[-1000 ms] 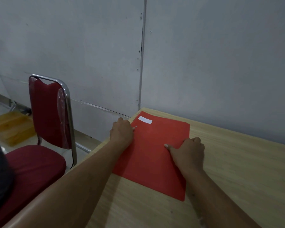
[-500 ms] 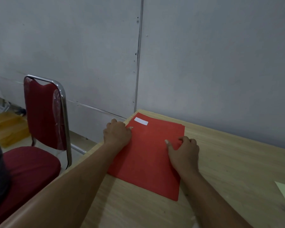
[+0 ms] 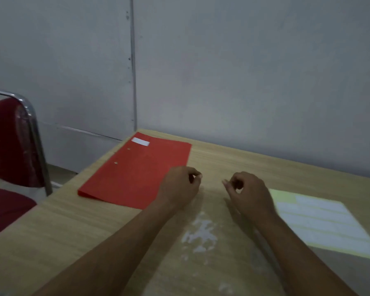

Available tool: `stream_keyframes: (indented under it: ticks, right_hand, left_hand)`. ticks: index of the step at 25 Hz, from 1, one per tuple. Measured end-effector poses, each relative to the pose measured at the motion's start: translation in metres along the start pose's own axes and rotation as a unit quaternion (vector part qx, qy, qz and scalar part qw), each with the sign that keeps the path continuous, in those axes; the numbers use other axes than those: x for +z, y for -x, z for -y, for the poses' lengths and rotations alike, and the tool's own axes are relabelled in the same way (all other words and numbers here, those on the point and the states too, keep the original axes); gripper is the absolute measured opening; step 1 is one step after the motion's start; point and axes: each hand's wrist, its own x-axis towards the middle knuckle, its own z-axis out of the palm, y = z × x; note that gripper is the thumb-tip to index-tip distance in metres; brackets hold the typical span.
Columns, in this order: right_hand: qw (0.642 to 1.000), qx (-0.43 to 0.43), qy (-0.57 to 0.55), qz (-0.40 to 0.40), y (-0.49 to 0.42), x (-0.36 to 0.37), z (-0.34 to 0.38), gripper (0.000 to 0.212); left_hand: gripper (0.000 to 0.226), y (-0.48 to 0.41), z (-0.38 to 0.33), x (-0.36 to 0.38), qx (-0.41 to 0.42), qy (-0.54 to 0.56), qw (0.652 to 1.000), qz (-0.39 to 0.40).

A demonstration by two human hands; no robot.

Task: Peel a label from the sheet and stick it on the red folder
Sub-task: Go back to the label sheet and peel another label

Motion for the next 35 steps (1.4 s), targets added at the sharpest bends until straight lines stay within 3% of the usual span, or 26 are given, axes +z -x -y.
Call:
stream_keyframes:
  ticks: [5, 8, 11, 13, 16, 22, 26, 31, 35]
  right_hand:
    - [0.989, 0.140, 0.020, -0.040, 0.032, -0.092, -0.089, 0.012]
    - [0.959, 0.256, 0.113, -0.043, 0.051, -0.135, -0.144, 0.036]
    - [0.917, 0.358, 0.178, -0.004, 0.065, -0.159, -0.178, 0.068]
    - [0.905, 0.383, 0.184, 0.030, 0.070, -0.164, -0.186, 0.078]
    - [0.902, 0.386, 0.188, 0.048, 0.073, -0.161, -0.191, 0.080]
    - [0.906, 0.388, 0.169, 0.027, 0.067, -0.144, -0.187, 0.079]
    - [0.919, 0.338, 0.202, 0.012, 0.073, -0.140, -0.194, 0.077]
    - [0.960, 0.248, 0.130, -0.005, 0.084, -0.138, -0.213, 0.056]
    - [0.969, 0.212, 0.129, 0.007, 0.087, -0.154, -0.237, 0.047]
  left_hand:
    - [0.038, 0.023, -0.084, 0.062, -0.016, 0.040, 0.997, 0.066]
    - [0.028, 0.026, -0.116, 0.094, -0.019, 0.078, 0.994, 0.073]
    - [0.043, 0.025, -0.141, 0.124, -0.036, 0.042, 0.992, 0.114]
    - [0.050, 0.024, -0.151, 0.139, -0.043, -0.018, 0.990, 0.130]
    - [0.054, 0.028, -0.161, 0.153, -0.043, -0.087, 0.987, 0.125]
    - [0.054, 0.033, -0.168, 0.163, -0.059, -0.104, 0.988, 0.100]
    - [0.048, 0.034, -0.167, 0.167, -0.024, -0.131, 0.986, 0.096]
    - [0.036, 0.037, -0.172, 0.180, 0.036, -0.149, 0.985, 0.077]
    - [0.039, 0.035, -0.186, 0.198, 0.075, -0.119, 0.983, 0.121]
